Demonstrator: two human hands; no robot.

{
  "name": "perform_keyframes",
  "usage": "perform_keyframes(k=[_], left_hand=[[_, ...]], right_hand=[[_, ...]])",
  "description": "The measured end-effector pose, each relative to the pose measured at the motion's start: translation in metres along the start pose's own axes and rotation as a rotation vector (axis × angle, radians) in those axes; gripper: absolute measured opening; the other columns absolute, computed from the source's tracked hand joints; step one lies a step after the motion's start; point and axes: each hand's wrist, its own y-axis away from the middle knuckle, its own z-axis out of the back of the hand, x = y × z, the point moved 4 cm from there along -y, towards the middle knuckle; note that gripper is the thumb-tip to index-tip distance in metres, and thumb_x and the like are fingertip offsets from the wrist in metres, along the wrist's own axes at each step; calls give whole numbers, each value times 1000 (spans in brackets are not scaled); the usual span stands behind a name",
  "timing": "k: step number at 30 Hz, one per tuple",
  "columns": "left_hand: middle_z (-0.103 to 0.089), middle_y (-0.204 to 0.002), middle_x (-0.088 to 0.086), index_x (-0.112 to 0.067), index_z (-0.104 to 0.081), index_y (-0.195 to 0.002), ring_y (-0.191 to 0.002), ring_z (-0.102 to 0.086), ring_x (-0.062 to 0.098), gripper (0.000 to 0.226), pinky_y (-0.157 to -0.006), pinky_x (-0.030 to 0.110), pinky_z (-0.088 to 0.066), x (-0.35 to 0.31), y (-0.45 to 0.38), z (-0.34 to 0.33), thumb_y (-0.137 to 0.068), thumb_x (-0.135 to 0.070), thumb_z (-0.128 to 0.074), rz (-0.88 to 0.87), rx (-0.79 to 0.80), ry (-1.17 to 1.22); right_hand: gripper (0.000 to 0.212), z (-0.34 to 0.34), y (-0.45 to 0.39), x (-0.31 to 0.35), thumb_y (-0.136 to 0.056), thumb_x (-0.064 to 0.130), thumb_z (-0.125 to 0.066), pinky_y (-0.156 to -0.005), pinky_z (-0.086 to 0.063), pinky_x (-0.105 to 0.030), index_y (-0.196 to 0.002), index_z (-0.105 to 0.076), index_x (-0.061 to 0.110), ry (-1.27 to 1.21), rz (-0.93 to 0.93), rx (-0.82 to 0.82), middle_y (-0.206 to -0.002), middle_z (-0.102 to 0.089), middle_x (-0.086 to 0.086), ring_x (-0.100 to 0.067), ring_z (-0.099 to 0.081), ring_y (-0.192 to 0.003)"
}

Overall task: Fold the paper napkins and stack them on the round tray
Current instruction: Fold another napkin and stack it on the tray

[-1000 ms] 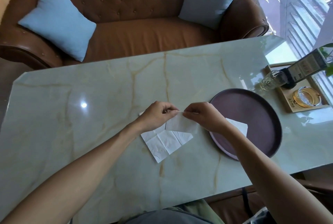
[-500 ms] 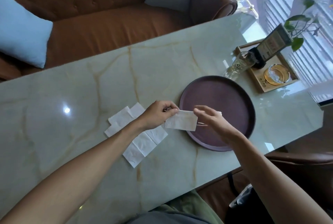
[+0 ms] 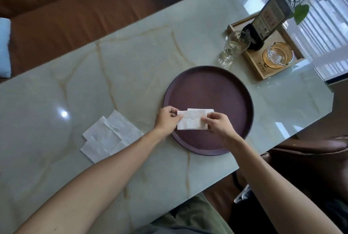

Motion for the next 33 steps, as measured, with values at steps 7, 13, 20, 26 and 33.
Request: perform_keyframes(k=[7,13,20,26,33], left_hand=[[-72,-87,2,-19,-70,-95,-77,-66,15,18,-77,34,-57,-2,-20,-35,-82,-6,-73,18,-57,2],[-74,-87,3,-19,-69,-100,-75,-65,14,23,-72,25,-52,0,-28,-44,-82,-7,-75,16,-48,-97],[-69,-76,-4,-18,-67,-101,-74,-65,15,24,-61,13,-41,3,-27,-51,-80,-13,-78,-17,-85,-190],[-67,-75,-5,-16,-65,-101,-79,-64,16,23,-63,25,-44,5,-27,-49,-82,-19,-77,-10,-113,-251],[-64,-71,-9,-15,-64,-101,-77,-63,14,23,-64,26,-42,6,-26,-49,-84,-22,-78,-20,-127,-264]], right_hand=[[21,10,-24,-7,-91,12,-63,-64,-49,-34,-69,-65,11,26,-7,-97,-63,-58,5,-15,-54,-65],[18,16,-38,-22,-85,26,-63,-73,-60,-46,-77,-70,11,102,-44,-146,-73,-68,3,-17,-63,-71],[29,20,-40,-24,-81,30,-55,-58,-46,-36,-82,-64,2,271,-36,-189,-68,-61,-2,-16,-51,-63],[13,24,-38,-19,-88,30,-58,-72,-51,-38,-91,-62,18,428,-10,-251,-86,-67,6,-19,-63,-80],[15,28,-39,-21,-88,34,-60,-73,-52,-37,-94,-58,20,445,-13,-267,-91,-66,6,-19,-63,-84]])
